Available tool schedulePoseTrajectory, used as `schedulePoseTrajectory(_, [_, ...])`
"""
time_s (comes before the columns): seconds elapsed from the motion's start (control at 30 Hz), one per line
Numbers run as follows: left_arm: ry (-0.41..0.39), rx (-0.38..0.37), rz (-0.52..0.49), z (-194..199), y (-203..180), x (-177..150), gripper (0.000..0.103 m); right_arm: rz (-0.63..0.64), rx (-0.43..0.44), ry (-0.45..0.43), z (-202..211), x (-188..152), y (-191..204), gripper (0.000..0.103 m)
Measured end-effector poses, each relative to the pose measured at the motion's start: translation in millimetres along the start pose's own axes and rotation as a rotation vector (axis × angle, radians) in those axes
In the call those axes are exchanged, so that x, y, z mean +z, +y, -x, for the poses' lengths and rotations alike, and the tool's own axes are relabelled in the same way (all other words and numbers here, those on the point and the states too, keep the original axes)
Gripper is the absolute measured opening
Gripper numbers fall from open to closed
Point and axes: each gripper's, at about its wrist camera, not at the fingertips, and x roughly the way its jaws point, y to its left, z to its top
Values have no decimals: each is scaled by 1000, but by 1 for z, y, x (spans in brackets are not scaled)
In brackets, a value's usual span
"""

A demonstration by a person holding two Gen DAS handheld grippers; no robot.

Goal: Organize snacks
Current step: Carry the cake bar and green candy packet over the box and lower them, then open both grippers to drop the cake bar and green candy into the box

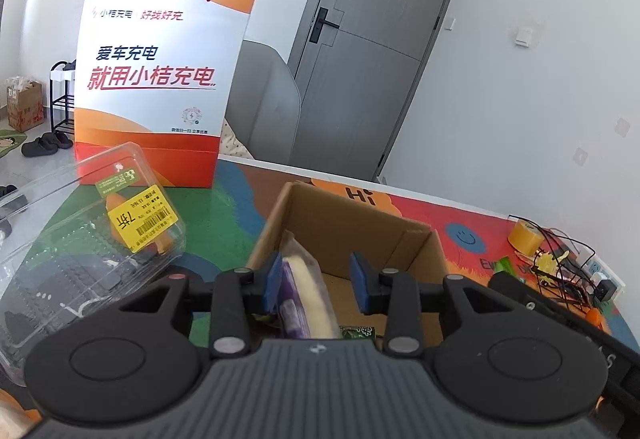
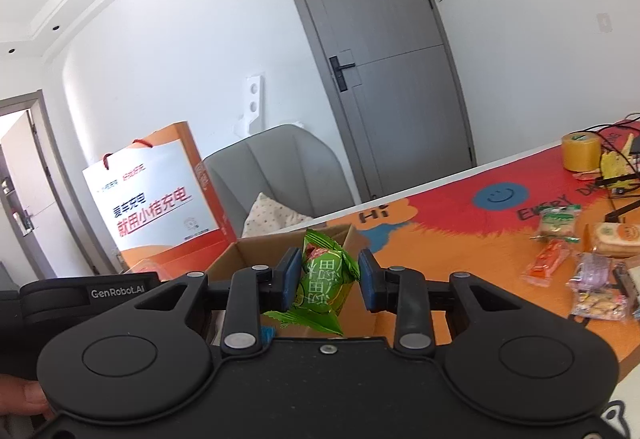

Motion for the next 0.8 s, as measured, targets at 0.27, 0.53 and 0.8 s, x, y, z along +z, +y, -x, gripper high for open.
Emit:
schedulePoseTrajectory(0.27, [-6,-7,31,14,11,-7,44,-9,69,90,-9,-14,19,33])
schedulePoseTrajectory(0.53, [-11,-5,57,21,17,-11,51,-11,80,155,-14,-27,18,33])
schedulePoseTrajectory(0.8, [-13,-12,42,24,10,-12,54,-19,84,164,-12,-23,12,34])
